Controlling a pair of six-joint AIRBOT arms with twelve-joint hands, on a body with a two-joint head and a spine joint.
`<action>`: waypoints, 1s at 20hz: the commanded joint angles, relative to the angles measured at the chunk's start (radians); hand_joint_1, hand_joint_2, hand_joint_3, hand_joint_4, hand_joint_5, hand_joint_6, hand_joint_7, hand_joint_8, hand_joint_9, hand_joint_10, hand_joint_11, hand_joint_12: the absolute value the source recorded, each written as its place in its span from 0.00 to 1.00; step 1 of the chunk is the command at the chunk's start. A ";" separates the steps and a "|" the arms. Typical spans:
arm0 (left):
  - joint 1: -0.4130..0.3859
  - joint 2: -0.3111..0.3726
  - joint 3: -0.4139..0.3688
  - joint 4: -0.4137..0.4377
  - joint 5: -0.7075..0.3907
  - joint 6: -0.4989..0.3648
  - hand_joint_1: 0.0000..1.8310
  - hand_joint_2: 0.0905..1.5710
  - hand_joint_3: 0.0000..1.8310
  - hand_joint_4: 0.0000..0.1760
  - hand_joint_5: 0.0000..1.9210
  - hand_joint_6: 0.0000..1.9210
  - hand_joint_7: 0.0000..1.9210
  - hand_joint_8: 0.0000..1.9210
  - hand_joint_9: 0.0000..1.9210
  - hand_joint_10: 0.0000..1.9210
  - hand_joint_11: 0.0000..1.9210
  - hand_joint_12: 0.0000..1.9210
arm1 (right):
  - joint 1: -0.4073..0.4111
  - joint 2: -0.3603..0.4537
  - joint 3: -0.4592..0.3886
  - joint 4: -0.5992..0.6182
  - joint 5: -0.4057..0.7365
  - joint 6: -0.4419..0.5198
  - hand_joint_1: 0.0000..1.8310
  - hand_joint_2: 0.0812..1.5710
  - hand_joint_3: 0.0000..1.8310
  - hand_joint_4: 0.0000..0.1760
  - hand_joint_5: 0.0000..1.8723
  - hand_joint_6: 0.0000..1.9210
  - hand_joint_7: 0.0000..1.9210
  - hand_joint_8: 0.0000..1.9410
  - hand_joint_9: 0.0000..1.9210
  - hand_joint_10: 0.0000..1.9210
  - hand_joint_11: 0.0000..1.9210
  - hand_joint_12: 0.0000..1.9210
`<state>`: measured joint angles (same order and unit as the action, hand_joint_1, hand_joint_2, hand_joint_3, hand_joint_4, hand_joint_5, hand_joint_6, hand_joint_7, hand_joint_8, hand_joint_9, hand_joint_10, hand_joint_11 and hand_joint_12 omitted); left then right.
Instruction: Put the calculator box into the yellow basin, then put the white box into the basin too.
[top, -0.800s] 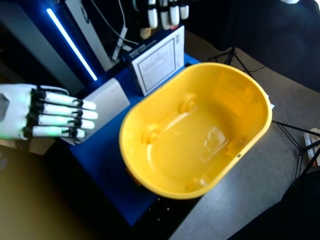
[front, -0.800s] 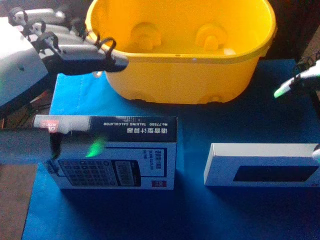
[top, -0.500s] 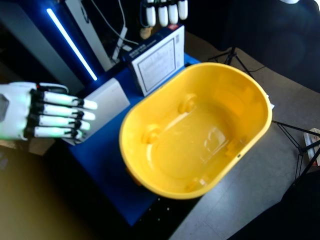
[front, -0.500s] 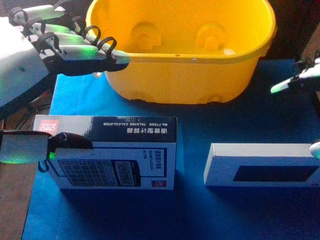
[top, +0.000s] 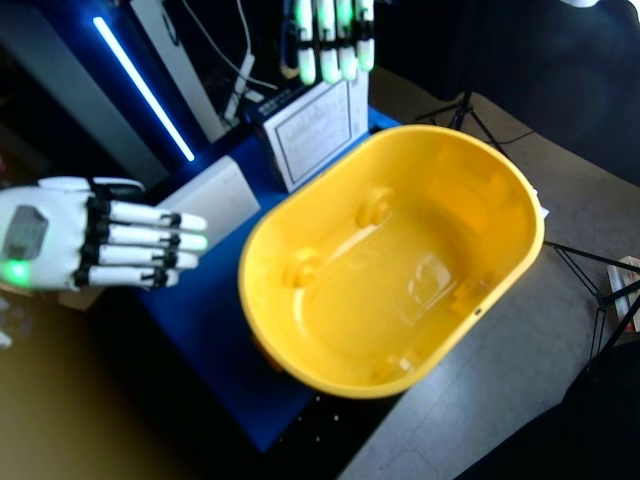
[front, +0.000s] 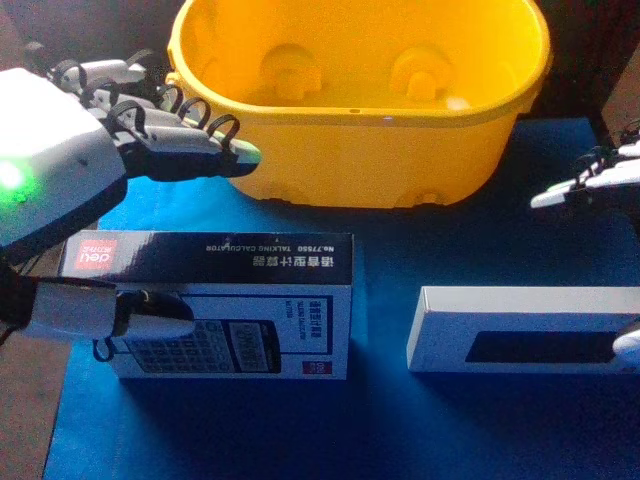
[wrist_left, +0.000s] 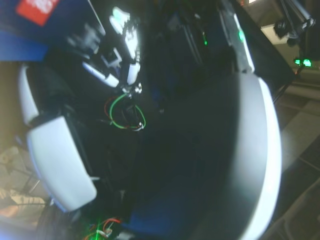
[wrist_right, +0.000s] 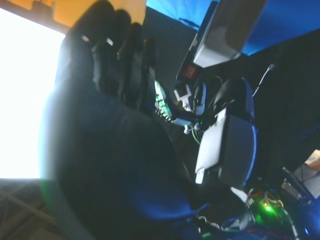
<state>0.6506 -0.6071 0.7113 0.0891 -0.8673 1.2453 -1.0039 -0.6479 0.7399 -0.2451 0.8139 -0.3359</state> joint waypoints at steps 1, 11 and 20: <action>-0.007 -0.006 0.003 -0.008 -0.099 0.003 0.44 0.53 0.00 0.00 0.29 0.00 0.34 0.00 0.34 0.00 0.17 0.46 | 0.002 -0.006 0.008 0.028 0.107 0.006 0.41 0.55 0.00 0.00 0.22 0.04 0.23 0.02 0.08 0.38 0.00 0.77; 0.006 -0.069 0.040 -0.058 -0.030 0.002 0.44 0.53 0.00 0.00 0.29 0.00 0.34 0.00 0.34 0.00 0.17 0.46 | -0.030 -0.085 0.036 0.043 0.106 0.006 0.36 0.56 0.00 0.00 0.23 0.02 0.24 0.01 0.08 0.44 0.00 0.81; 0.031 -0.123 0.093 -0.072 0.020 -0.077 0.48 0.50 0.00 0.00 0.29 0.01 0.31 0.02 0.29 0.03 0.00 0.74 | -0.032 -0.133 0.059 0.043 0.105 0.006 0.58 0.61 0.00 0.00 0.33 0.06 0.31 0.13 0.12 0.53 0.01 0.84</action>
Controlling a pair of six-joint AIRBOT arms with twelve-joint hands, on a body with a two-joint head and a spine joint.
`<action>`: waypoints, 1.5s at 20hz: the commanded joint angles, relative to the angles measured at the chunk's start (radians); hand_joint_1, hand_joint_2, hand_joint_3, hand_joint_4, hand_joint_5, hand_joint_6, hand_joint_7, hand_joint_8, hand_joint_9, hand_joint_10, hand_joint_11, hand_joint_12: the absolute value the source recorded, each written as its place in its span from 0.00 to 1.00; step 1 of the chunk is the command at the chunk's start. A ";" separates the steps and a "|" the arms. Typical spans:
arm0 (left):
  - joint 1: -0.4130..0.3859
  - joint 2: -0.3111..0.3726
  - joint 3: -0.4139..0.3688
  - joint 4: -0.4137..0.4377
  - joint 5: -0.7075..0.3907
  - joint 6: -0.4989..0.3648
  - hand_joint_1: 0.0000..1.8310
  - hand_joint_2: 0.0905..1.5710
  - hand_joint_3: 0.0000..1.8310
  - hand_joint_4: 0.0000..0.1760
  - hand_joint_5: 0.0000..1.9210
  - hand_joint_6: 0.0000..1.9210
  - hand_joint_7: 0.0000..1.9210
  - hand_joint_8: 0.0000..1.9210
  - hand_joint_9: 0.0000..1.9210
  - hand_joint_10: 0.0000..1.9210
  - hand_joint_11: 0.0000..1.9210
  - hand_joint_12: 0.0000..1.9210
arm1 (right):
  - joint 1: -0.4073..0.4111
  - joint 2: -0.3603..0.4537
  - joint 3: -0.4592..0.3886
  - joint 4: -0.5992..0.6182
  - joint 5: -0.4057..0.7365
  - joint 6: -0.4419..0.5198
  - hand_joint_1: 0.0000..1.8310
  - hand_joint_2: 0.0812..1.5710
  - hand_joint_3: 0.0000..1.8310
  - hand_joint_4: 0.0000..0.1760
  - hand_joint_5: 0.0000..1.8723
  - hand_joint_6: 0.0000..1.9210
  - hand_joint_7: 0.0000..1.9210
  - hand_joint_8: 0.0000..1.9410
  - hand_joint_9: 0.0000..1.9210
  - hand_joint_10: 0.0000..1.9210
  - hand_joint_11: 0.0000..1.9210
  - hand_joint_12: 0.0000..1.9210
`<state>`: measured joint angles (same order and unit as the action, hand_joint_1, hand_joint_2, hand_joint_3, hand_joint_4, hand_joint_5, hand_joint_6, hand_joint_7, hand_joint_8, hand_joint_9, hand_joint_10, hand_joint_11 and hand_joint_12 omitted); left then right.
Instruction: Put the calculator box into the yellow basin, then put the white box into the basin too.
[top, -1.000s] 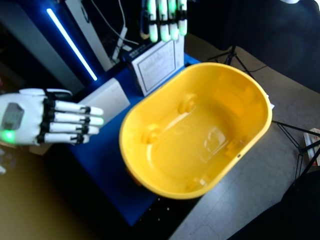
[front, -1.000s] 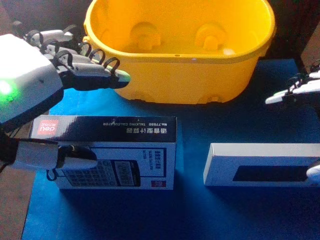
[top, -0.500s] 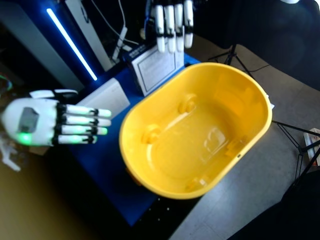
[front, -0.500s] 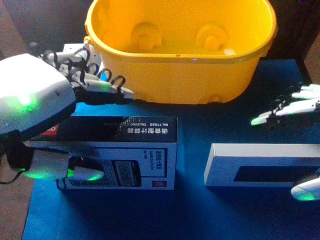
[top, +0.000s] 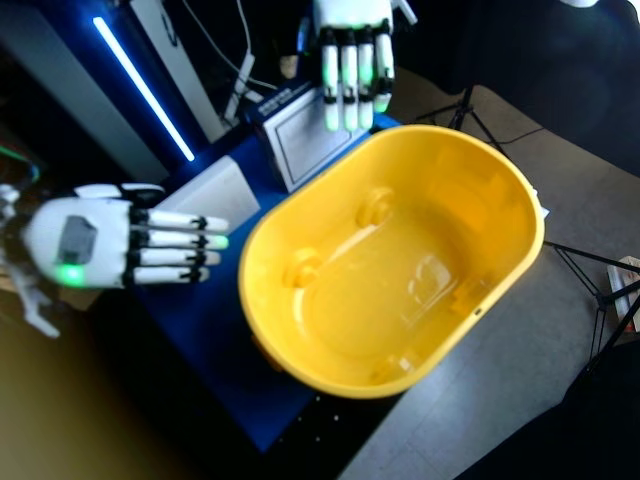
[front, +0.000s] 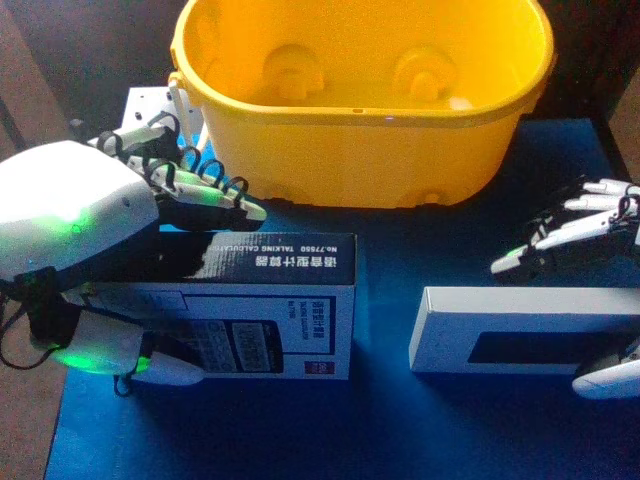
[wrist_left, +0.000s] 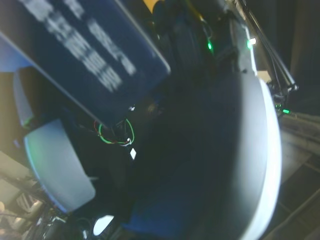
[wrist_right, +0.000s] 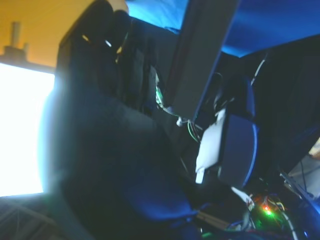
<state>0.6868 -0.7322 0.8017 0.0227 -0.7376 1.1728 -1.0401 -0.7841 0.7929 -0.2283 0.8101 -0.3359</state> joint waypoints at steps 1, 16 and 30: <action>-0.004 0.000 0.005 -0.010 -0.108 -0.005 0.50 0.51 0.01 0.00 0.30 0.01 0.30 0.01 0.28 0.02 0.00 0.73 | 0.005 -0.002 0.009 0.026 0.109 0.006 0.63 0.61 0.00 0.00 0.35 0.12 0.29 0.30 0.17 0.54 0.06 0.83; 0.024 -0.018 0.031 -0.061 -0.154 -0.005 0.82 0.68 0.00 0.00 0.46 0.54 0.55 0.41 0.53 0.53 0.38 0.83 | 0.005 -0.013 0.015 0.036 0.158 0.006 0.81 0.77 0.00 0.00 0.40 0.62 0.36 0.67 0.37 0.76 0.28 0.95; 0.025 0.072 -0.012 -0.030 -0.377 -0.042 0.76 0.67 0.00 0.00 0.52 0.36 0.53 0.49 0.55 0.62 0.50 0.74 | 0.064 0.056 0.002 0.037 0.262 0.006 0.73 0.76 0.00 0.00 0.39 0.75 0.38 0.62 0.42 0.77 0.43 0.88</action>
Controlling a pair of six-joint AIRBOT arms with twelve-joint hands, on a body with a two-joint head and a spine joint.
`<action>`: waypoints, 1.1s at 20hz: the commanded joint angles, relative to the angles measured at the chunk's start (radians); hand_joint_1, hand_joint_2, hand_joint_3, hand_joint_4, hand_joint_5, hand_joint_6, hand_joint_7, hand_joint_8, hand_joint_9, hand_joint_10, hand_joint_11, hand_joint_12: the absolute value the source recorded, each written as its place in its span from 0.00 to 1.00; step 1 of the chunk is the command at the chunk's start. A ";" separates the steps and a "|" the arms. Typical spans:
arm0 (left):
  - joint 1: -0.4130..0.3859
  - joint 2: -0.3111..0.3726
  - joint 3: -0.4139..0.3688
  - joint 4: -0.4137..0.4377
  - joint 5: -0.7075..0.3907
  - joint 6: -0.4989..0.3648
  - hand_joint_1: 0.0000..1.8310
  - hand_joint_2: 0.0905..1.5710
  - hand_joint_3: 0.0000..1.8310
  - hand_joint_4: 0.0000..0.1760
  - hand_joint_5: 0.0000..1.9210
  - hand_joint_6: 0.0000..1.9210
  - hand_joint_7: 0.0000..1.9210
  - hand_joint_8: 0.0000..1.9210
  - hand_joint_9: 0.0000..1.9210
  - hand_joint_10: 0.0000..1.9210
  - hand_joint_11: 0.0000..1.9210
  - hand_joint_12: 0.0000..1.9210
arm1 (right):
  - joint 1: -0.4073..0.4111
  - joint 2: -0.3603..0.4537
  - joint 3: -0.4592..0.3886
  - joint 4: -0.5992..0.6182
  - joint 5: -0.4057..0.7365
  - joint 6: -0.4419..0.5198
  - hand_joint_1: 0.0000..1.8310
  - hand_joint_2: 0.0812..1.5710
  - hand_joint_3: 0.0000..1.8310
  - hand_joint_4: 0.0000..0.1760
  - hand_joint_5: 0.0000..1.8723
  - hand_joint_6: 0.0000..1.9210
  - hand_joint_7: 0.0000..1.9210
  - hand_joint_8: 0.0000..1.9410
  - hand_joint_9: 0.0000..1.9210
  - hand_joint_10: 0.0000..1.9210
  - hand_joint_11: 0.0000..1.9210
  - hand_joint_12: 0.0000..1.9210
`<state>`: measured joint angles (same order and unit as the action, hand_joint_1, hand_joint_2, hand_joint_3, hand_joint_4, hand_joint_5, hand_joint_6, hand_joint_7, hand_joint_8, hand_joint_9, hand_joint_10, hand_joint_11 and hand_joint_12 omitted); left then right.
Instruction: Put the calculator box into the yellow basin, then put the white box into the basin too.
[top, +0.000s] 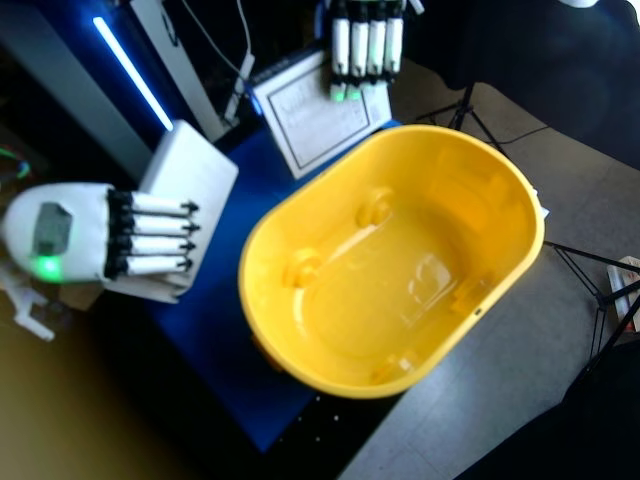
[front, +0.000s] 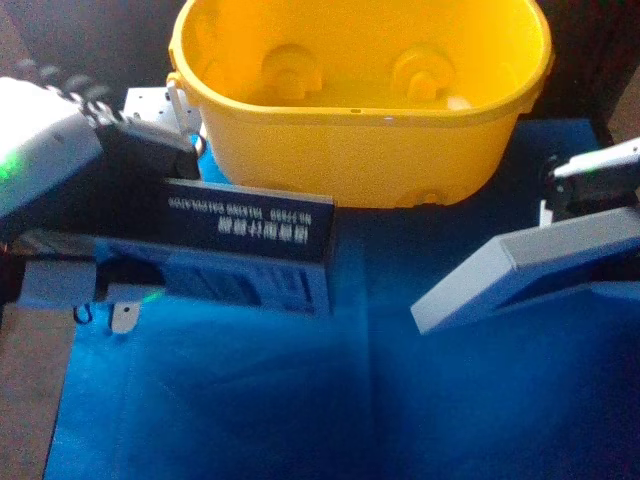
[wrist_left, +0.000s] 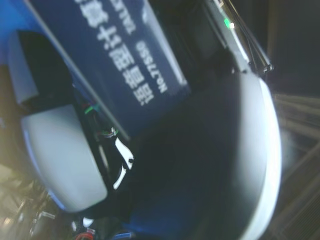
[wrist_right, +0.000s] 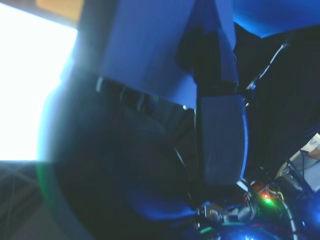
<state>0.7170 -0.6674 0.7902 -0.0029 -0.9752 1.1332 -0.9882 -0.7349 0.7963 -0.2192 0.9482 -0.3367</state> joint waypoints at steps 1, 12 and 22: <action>-0.006 0.007 0.000 -0.008 -0.155 0.000 0.76 0.66 0.00 0.00 0.51 0.39 0.59 0.39 0.56 0.61 0.50 0.74 | 0.014 0.007 -0.001 0.028 0.124 0.006 0.73 0.77 0.01 0.00 0.37 0.78 0.36 0.66 0.40 0.81 0.42 0.92; -0.159 -0.008 0.042 -0.008 -0.169 0.053 0.76 0.68 0.00 0.00 0.46 0.47 0.55 0.49 0.53 0.58 0.48 0.61 | 0.058 0.002 0.012 0.002 0.124 0.004 0.65 0.76 0.10 0.00 0.34 0.73 0.37 0.86 0.57 0.95 0.61 0.98; -0.359 -0.063 0.112 0.005 -0.053 0.083 0.76 0.68 0.00 0.00 0.46 0.47 0.55 0.49 0.53 0.58 0.48 0.61 | 0.080 -0.006 0.030 -0.010 0.123 0.004 0.50 0.72 0.35 0.00 0.27 1.00 0.59 1.00 0.70 1.00 0.76 1.00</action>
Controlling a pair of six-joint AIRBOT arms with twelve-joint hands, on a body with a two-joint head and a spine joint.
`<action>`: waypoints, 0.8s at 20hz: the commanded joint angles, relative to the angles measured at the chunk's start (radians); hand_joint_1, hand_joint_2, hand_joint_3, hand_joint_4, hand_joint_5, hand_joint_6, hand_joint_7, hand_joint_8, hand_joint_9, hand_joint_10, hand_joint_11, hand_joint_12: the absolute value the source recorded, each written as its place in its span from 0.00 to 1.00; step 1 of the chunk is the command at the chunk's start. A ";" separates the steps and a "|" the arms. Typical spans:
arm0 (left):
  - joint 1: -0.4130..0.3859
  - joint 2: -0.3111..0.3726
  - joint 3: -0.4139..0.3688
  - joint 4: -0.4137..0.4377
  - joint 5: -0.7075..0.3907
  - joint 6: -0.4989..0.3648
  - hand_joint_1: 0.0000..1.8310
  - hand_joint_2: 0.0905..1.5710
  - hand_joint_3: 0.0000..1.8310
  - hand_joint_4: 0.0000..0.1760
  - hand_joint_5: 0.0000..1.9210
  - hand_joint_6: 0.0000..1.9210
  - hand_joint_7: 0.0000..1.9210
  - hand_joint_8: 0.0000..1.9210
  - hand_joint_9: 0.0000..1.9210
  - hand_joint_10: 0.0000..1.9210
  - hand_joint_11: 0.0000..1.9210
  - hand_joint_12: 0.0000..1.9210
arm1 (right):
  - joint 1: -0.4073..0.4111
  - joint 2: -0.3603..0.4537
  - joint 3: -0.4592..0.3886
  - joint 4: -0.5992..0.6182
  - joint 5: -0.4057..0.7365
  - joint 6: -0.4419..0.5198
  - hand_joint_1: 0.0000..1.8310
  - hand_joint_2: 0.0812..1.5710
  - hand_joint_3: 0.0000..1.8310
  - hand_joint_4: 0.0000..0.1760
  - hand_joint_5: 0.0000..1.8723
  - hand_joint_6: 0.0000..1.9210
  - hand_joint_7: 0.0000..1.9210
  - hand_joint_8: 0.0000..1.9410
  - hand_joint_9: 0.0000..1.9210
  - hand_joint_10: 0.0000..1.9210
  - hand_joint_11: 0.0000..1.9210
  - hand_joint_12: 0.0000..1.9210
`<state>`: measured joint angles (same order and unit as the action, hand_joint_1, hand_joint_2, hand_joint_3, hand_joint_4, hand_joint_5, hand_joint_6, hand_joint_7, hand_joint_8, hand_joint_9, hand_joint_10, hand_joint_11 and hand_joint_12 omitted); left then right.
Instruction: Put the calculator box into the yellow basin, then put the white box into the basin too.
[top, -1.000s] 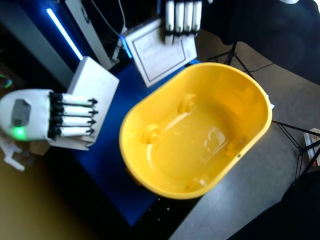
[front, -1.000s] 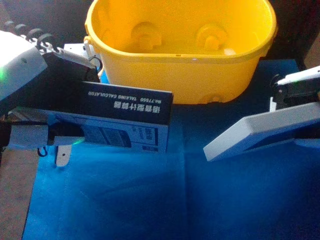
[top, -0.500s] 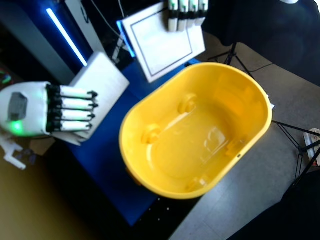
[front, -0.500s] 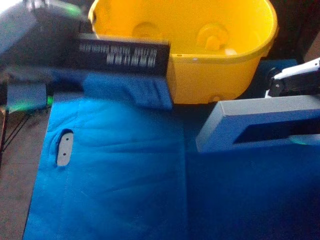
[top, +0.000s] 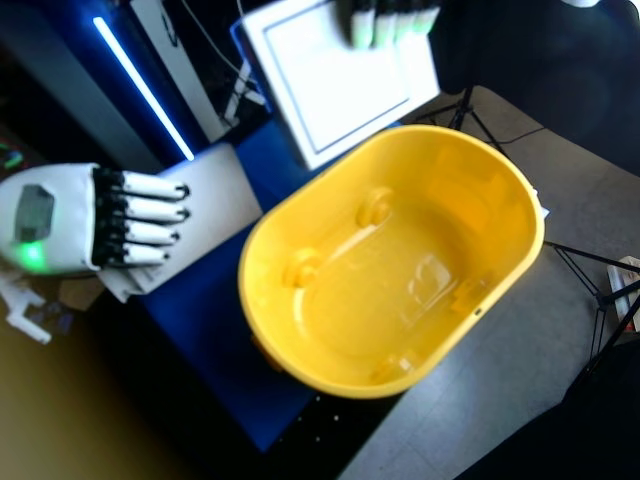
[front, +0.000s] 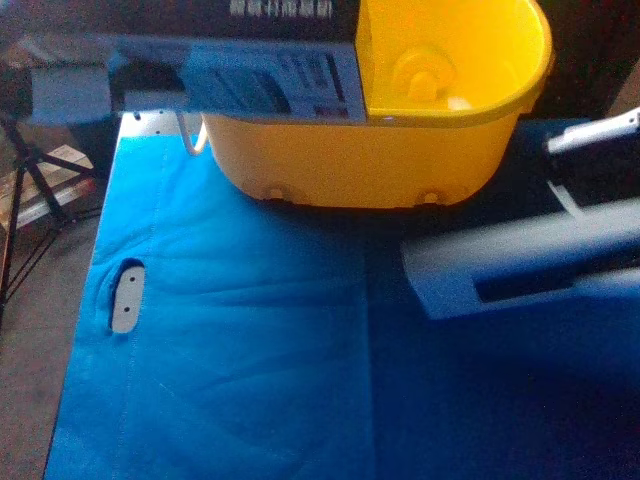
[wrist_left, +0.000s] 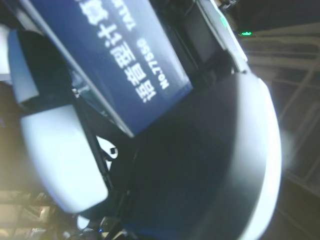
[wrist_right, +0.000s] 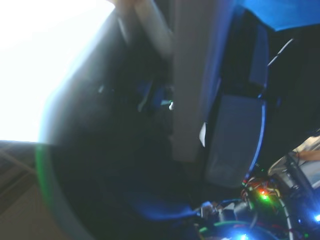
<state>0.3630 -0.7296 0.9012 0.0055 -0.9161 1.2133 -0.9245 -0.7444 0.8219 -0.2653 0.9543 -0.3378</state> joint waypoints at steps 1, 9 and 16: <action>-0.026 -0.004 0.007 -0.002 -0.099 0.008 0.76 0.68 0.00 0.00 0.47 0.48 0.54 0.50 0.51 0.59 0.47 0.61 | 0.017 -0.001 0.007 0.036 0.117 0.005 0.71 0.57 0.50 0.00 0.40 1.00 0.35 0.99 0.54 1.00 0.63 1.00; -0.153 -0.076 0.076 -0.003 -0.037 0.036 0.76 0.68 0.00 0.00 0.46 0.47 0.55 0.49 0.53 0.58 0.48 0.61 | 0.042 -0.015 0.014 0.016 0.117 0.005 0.60 0.63 0.40 0.00 0.32 0.86 0.39 1.00 0.60 1.00 0.66 1.00; -0.222 -0.161 0.163 -0.023 0.034 0.038 0.76 0.68 0.00 0.00 0.46 0.47 0.55 0.49 0.52 0.59 0.48 0.61 | 0.096 -0.025 0.015 -0.033 0.117 0.005 0.62 0.55 0.53 0.00 0.35 0.89 0.39 1.00 0.61 1.00 0.67 1.00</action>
<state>0.1520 -0.9035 1.0710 -0.0158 -0.7605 1.2499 -0.8413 -0.7689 0.8337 -0.3359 0.9531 -0.3378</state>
